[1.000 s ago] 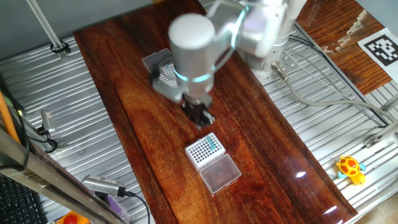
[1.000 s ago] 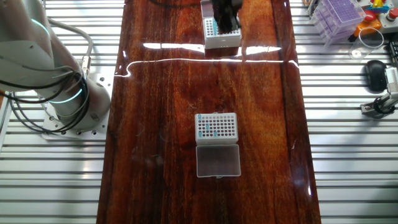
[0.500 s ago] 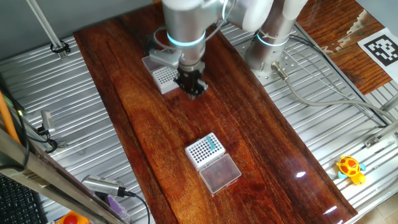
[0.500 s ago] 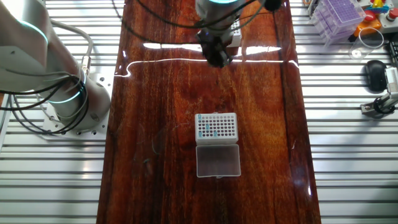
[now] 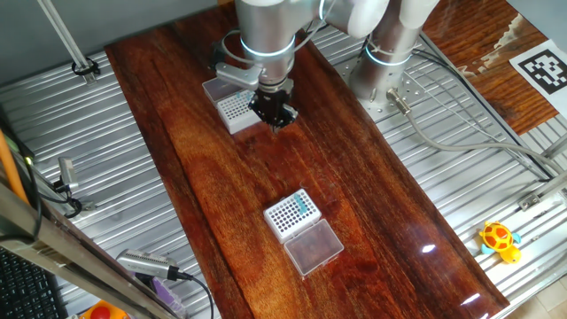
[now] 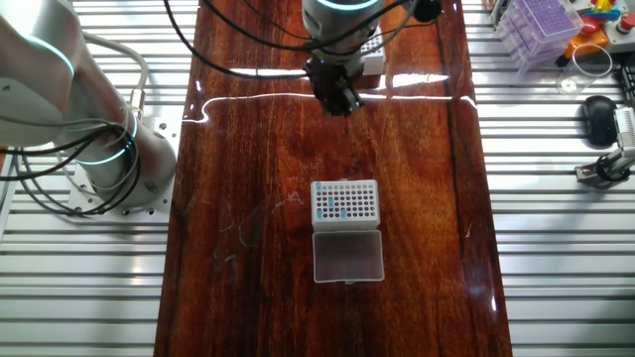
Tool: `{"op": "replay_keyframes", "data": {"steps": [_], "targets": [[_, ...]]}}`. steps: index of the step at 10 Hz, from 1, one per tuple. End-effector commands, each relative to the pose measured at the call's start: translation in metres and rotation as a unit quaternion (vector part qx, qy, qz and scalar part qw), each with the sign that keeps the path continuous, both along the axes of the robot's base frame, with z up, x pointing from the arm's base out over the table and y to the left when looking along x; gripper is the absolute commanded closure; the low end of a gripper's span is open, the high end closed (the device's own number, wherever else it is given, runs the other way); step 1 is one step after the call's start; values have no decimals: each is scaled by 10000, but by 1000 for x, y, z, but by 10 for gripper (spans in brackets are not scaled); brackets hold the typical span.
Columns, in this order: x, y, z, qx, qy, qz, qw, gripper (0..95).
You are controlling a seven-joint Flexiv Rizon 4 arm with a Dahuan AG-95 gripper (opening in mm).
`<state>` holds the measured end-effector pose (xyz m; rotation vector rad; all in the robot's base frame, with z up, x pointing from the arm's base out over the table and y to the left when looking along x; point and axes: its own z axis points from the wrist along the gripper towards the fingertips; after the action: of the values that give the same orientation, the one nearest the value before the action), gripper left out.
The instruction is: Transfer all medium pipette tips from one holder to another
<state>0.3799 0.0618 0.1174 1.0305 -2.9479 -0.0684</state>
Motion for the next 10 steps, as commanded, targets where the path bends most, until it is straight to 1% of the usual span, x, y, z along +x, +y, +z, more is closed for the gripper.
{"op": "replay_keyframes", "data": {"steps": [1,2,3,4,5,6,7,8,10], "targets": [[-1,0,0,181,-51,-157,9997,950],[-1,0,0,251,-58,-492,9985,950],[-1,0,0,233,-75,-891,9957,950],[-1,0,0,203,-41,-1075,9940,950],[-1,0,0,210,-37,-1157,9931,950],[-1,0,0,162,-8,-1147,9933,950],[0,-9,-1,181,-14,-1010,9947,950],[2,-26,-3,225,-23,-853,9961,950],[4,-81,-10,299,-50,-411,9987,950]]}}
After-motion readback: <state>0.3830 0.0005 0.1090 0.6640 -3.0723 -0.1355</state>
